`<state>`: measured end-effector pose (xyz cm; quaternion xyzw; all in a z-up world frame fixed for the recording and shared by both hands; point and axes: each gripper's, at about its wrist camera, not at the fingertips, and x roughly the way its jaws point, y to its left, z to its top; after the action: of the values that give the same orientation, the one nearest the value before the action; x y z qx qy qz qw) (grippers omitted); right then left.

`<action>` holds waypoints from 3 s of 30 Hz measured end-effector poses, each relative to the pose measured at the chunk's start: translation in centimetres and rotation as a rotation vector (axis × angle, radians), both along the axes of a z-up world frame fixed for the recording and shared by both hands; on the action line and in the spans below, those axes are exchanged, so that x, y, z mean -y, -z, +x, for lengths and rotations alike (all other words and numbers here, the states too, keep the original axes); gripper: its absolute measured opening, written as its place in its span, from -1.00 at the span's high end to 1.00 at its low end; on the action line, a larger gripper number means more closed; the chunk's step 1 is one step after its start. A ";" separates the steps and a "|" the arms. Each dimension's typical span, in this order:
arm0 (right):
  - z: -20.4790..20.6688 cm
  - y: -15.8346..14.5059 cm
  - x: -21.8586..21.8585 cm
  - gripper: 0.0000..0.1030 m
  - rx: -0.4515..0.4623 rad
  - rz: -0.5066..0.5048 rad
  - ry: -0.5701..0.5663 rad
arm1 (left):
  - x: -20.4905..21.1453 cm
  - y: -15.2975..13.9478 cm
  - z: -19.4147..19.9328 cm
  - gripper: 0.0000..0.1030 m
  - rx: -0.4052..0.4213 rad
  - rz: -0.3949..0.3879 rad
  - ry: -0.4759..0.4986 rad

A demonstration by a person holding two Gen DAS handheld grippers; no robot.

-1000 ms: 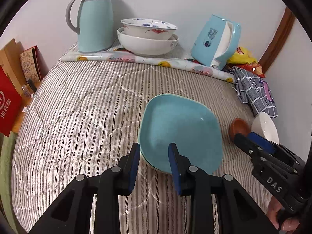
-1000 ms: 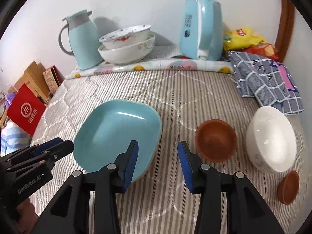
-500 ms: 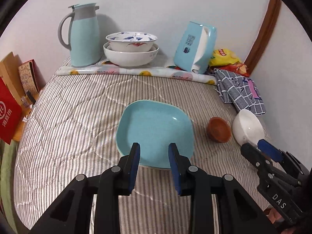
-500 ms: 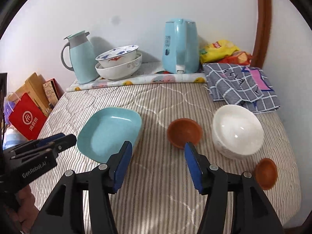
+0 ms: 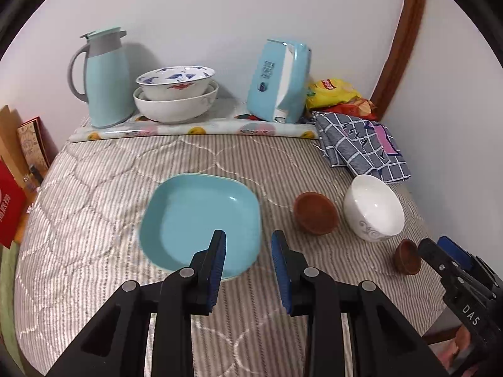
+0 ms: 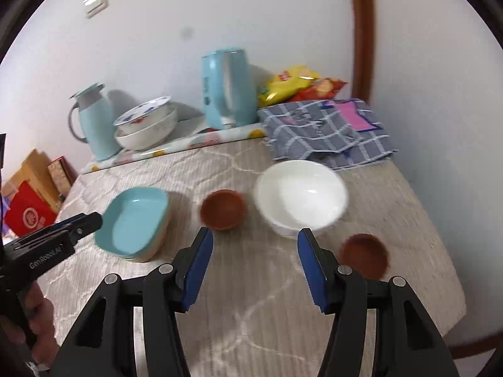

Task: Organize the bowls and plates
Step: 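Close the right gripper on one brown bowl while the left gripper grasps the other brown bowl, then lift both brown bowls and carry the right gripper's bowl over the white bowl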

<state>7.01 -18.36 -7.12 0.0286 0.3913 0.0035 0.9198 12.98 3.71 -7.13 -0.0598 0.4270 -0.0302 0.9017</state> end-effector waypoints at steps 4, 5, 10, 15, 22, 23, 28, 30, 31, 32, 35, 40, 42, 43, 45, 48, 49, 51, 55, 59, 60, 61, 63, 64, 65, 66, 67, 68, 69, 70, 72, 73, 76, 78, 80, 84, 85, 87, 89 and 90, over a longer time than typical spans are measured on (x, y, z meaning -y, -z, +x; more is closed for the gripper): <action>-0.2 0.0 2.6 -0.08 -0.024 0.028 0.040 | 1.4 0.5 0.5 0.35 -0.006 -0.003 0.014; -0.2 0.1 3.3 -0.08 -0.022 0.022 0.055 | 1.7 0.6 0.7 0.34 -0.010 -0.004 0.019; -0.2 0.8 6.3 -0.08 -0.035 0.025 0.101 | 3.7 1.6 1.9 0.04 -0.043 -0.006 0.045; -0.2 2.3 9.1 -0.08 -0.061 0.042 0.135 | 5.3 2.9 2.9 0.01 -0.062 -0.005 0.050; 0.2 4.5 12.1 -0.08 -0.105 0.023 0.186 | 6.9 4.7 4.7 0.01 -0.097 -0.026 0.055; 0.3 4.7 12.4 -0.08 -0.109 0.027 0.190 | 7.1 4.9 4.9 0.01 -0.098 -0.023 0.050; 0.8 6.0 13.8 -0.08 -0.130 0.046 0.215 | 7.5 6.0 6.0 0.03 -0.117 -0.057 0.026; 0.9 6.5 14.2 -0.08 -0.138 0.052 0.220 | 7.8 6.3 6.4 0.04 -0.117 -0.064 0.029; 1.0 6.8 14.3 -0.08 -0.142 0.056 0.218 | 8.1 6.5 6.7 0.04 -0.119 -0.055 0.032; 1.2 7.0 14.4 -0.08 -0.145 0.059 0.216 | 8.3 6.7 6.9 0.04 -0.120 -0.047 0.033; 2.0 7.8 14.4 -0.08 -0.159 0.061 0.207 | 8.7 7.1 7.7 0.06 -0.133 -0.042 0.030; 2.9 9.2 14.7 -0.08 -0.187 0.067 0.198 | 8.8 8.2 8.9 0.11 -0.160 -0.021 0.005; 3.1 9.5 14.8 -0.08 -0.193 0.071 0.195 | 8.8 8.6 9.3 0.20 -0.178 -0.020 -0.001; 3.2 9.6 14.8 -0.08 -0.196 0.074 0.193 | 8.8 8.8 9.5 0.23 -0.185 -0.020 -0.003; 3.5 9.9 14.9 -0.08 -0.203 0.074 0.191 | 8.9 9.2 9.9 0.26 -0.197 -0.023 -0.008; 3.8 10.3 14.9 -0.02 -0.214 0.053 0.194 | 9.1 9.5 10.3 0.30 -0.206 -0.016 -0.008; 3.8 10.4 14.9 0.00 -0.216 0.062 0.188 | 9.1 9.5 10.4 0.31 -0.208 -0.016 -0.006; 3.9 10.7 15.1 0.04 -0.223 0.082 0.183 | 9.3 9.7 10.7 0.33 -0.221 -0.011 -0.003; 4.1 11.0 15.3 0.09 -0.229 0.086 0.189 | 9.5 10.0 11.2 0.40 -0.236 -0.018 -0.010; 4.3 11.1 15.4 0.16 -0.231 0.083 0.184 | 9.4 10.4 11.8 0.51 -0.252 -0.022 -0.017; 4.4 11.1 15.4 0.18 -0.232 0.081 0.184 | 9.3 10.5 11.9 0.53 -0.257 -0.027 -0.018; 4.4 11.1 15.4 0.24 -0.229 0.080 0.184 | 9.2 10.5 12.0 0.54 -0.257 -0.032 -0.020; 4.6 11.1 15.4 0.36 -0.228 0.088 0.180 | 9.1 10.5 12.2 0.55 -0.256 -0.040 -0.025; 4.6 11.1 15.4 0.41 -0.229 0.092 0.178 | 9.1 10.5 12.2 0.55 -0.256 -0.040 -0.026; 4.7 11.1 15.3 0.45 -0.228 0.097 0.174 | 9.1 10.5 12.2 0.57 -0.251 -0.037 -0.027; 4.7 11.1 15.2 0.56 -0.227 0.101 0.165 | 9.2 10.5 12.2 0.62 -0.247 -0.034 -0.028; 4.8 11.1 15.0 0.68 -0.226 0.105 0.155 | 9.2 10.4 12.2 0.63 -0.243 -0.031 -0.030; 4.8 11.0 14.9 0.70 -0.224 0.104 0.150 | 9.2 10.4 12.2 0.68 -0.241 -0.031 -0.032; 4.7 11.0 14.7 0.72 -0.220 0.099 0.148 | 9.2 10.3 12.2 0.71 -0.238 -0.034 -0.031; 4.7 10.9 14.6 0.73 -0.216 0.086 0.145 | 9.2 10.3 12.2 0.74 -0.235 -0.032 -0.031; 4.6 10.8 14.4 0.75 -0.211 0.078 0.144 | 9.2 10.1 12.0 0.79 -0.228 -0.035 -0.029; 4.5 10.7 14.5 0.78 -0.205 0.086 0.146 | 9.2 10.0 12.0 0.80 -0.223 -0.038 -0.028; 4.3 10.6 14.5 0.81 -0.196 0.099 0.146 | 9.5 9.5 11.6 0.84 -0.202 -0.040 -0.010; 4.2 10.5 14.6 0.82 -0.192 0.111 0.151 | 9.7 9.2 11.3 0.85 -0.189 -0.037 0.005; 4.0 10.4 14.6 0.83 -0.188 0.119 0.153 | 9.8 9.0 11.0 0.85 -0.186 -0.036 0.019; 3.8 10.0 14.4 0.84 -0.176 0.127 0.154 | 9.8 8.8 10.5 0.85 -0.185 -0.041 0.030; 3.8 9.8 14.4 0.83 -0.173 0.127 0.156 | 9.6 8.6 10.3 0.85 -0.180 -0.043 0.029; 3.8 9.6 14.3 0.83 -0.171 0.130 0.158 | 9.3 8.1 9.9 0.85 -0.175 -0.051 0.027; 3.7 9.3 14.1 0.83 -0.172 0.122 0.162 | 9.0 7.6 9.6 0.85 -0.166 -0.056 0.021; 3.6 9.1 14.1 0.83 -0.166 0.120 0.165 | 8.9 7.5 9.4 0.85 -0.162 -0.057 0.019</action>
<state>10.64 -32.46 -16.20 0.1160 0.4615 -0.0510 0.8780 22.42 -5.21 -14.58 -0.0835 0.4981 -0.0462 0.8619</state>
